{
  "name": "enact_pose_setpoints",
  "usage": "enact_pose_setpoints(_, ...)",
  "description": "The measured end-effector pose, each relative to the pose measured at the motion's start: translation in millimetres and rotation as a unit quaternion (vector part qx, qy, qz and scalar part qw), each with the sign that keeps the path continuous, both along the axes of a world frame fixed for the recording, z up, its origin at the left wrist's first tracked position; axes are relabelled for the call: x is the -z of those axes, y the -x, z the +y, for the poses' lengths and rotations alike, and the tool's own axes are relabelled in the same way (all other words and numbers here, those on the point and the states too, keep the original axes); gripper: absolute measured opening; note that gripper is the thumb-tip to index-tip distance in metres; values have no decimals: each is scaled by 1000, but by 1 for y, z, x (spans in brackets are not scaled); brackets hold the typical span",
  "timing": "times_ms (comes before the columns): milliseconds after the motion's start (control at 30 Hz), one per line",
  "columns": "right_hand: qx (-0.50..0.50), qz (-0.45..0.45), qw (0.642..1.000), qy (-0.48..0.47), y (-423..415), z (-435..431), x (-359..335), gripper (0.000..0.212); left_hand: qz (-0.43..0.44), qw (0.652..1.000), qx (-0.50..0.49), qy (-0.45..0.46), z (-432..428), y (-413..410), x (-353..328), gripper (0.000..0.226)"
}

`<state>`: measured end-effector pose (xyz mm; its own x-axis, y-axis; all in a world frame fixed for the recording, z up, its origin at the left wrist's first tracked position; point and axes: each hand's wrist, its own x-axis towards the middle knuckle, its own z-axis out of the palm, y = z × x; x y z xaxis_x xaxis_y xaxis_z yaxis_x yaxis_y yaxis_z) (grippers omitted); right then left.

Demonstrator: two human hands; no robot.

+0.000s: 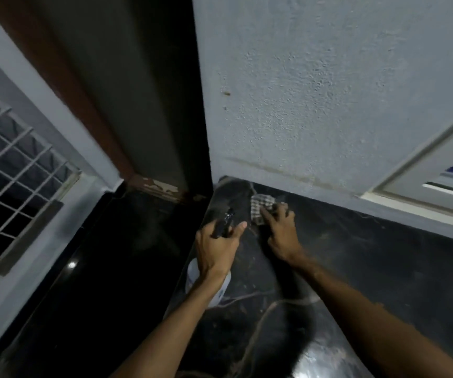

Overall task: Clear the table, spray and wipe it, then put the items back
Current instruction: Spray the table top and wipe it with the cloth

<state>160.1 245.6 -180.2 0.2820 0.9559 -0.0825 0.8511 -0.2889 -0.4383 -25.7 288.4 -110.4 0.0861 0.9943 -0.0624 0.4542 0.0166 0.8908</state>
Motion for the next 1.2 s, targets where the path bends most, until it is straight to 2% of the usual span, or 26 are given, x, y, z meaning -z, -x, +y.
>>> enact_pose_setpoints(33,-69,3,998,-14,6,-1,4,78,-1,1000,0,-2,1,2,-1,36)
enact_pose_setpoints(67,-95,3,995,-23,6,5,4,78,1,1000,2,-3,5,4,-3,37)
enact_pose_setpoints(100,-62,15,998,-26,2,19,3,76,2,1000,2,0,10,6,-3,39)
enact_pose_setpoints(167,89,33,995,-28,-3,52,3,72,4,1000,-5,10,19,10,-3,43)
enact_pose_setpoints(200,105,27,994,-19,3,65,2,72,7,1000,-8,6,23,12,-3,44)
enact_pose_setpoints(333,-97,-40,994,-30,38,92,8,64,10,1000,-3,-21,32,20,-4,40)
enact_pose_setpoints(367,-83,-43,995,-32,36,102,8,64,11,1000,-6,-24,34,22,-3,41)
enact_pose_setpoints(433,37,-19,999,-19,30,123,4,69,13,1000,-15,-23,38,27,0,42)
enact_pose_setpoints(467,60,-19,998,-16,35,128,1,68,15,999,-20,-25,40,29,0,42)
enact_pose_setpoints(533,-35,-38,998,-19,58,119,2,62,18,999,-22,-29,40,36,1,40)
enact_pose_setpoints(600,-178,-51,982,-34,65,95,9,58,18,999,-20,-31,37,41,0,36)
enact_pose_setpoints(633,-207,-60,976,-38,56,89,7,60,18,999,-22,-27,35,42,-2,36)
enact_pose_setpoints(667,-183,-54,981,-36,44,85,6,65,19,999,-27,-22,30,44,-2,37)
enact_pose_setpoints(733,11,-17,1000,-18,22,81,0,69,27,999,-36,-15,24,48,-2,39)
enact_pose_setpoints(767,61,-16,998,-8,23,69,-6,70,30,999,-38,-11,17,50,-4,39)
enact_pose_setpoints(800,39,-29,999,-5,29,56,-8,71,29,999,-38,-5,11,52,-5,39)
enact_pose_setpoints(900,-196,-49,979,-17,47,-14,-7,78,35,999,-36,-1,-22,51,-13,39)
enact_pose_setpoints(933,-217,-41,975,-23,42,-32,-5,79,41,999,-36,6,-30,49,-13,39)
enact_pose_setpoints(967,-189,-30,981,-30,33,-47,-2,78,44,998,-39,15,-42,46,-14,39)
enact_pose_setpoints(1067,34,29,999,-23,-1,-73,-3,72,44,997,-55,43,-75,41,-16,38)
enact_pose_setpoints(1200,6,57,997,-42,-27,-125,-12,71,47,992,-78,91,-130,32,-21,29)
